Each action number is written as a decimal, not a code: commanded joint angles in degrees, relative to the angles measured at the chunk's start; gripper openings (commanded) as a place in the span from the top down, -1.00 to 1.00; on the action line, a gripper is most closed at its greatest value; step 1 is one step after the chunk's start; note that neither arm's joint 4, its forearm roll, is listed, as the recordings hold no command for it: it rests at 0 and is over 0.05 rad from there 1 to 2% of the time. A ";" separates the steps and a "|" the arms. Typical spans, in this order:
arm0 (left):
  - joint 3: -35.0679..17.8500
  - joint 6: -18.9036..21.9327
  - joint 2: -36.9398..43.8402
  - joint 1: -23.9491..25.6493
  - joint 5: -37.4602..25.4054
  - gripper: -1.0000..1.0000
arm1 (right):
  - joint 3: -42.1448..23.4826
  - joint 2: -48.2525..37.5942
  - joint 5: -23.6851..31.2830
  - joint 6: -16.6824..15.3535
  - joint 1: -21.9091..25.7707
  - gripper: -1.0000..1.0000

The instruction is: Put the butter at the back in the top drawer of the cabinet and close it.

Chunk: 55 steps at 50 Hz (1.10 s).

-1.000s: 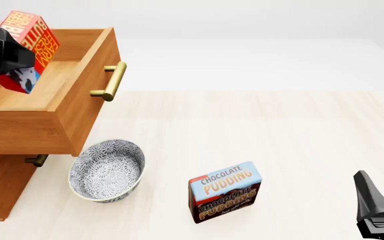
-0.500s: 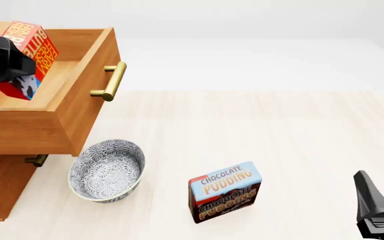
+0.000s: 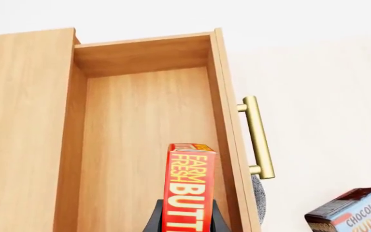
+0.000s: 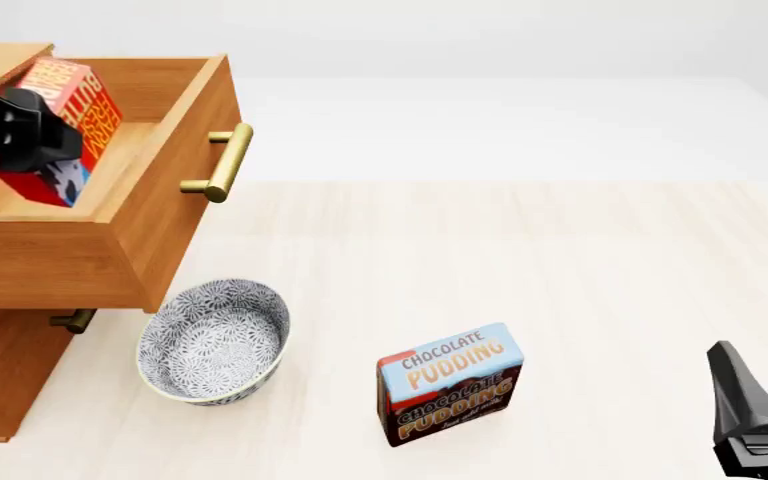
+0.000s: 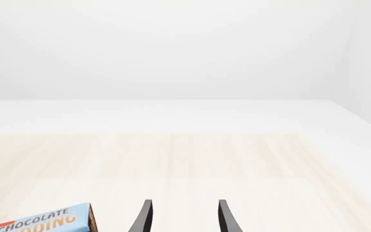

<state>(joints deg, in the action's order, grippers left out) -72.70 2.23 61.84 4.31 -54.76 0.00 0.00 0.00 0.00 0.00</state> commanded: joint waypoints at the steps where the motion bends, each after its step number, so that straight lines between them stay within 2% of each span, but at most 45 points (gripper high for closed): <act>1: 0.26 0.72 0.46 -0.44 1.53 1.00 | 0.00 0.00 0.00 0.00 0.00 -1.00; 55: 5.52 0.04 1.66 -2.44 6.00 1.00 | 0.00 0.00 0.00 0.00 0.00 -1.00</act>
<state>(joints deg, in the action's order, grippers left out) -66.98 1.60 63.74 2.12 -49.55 0.00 0.00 0.00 0.00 0.00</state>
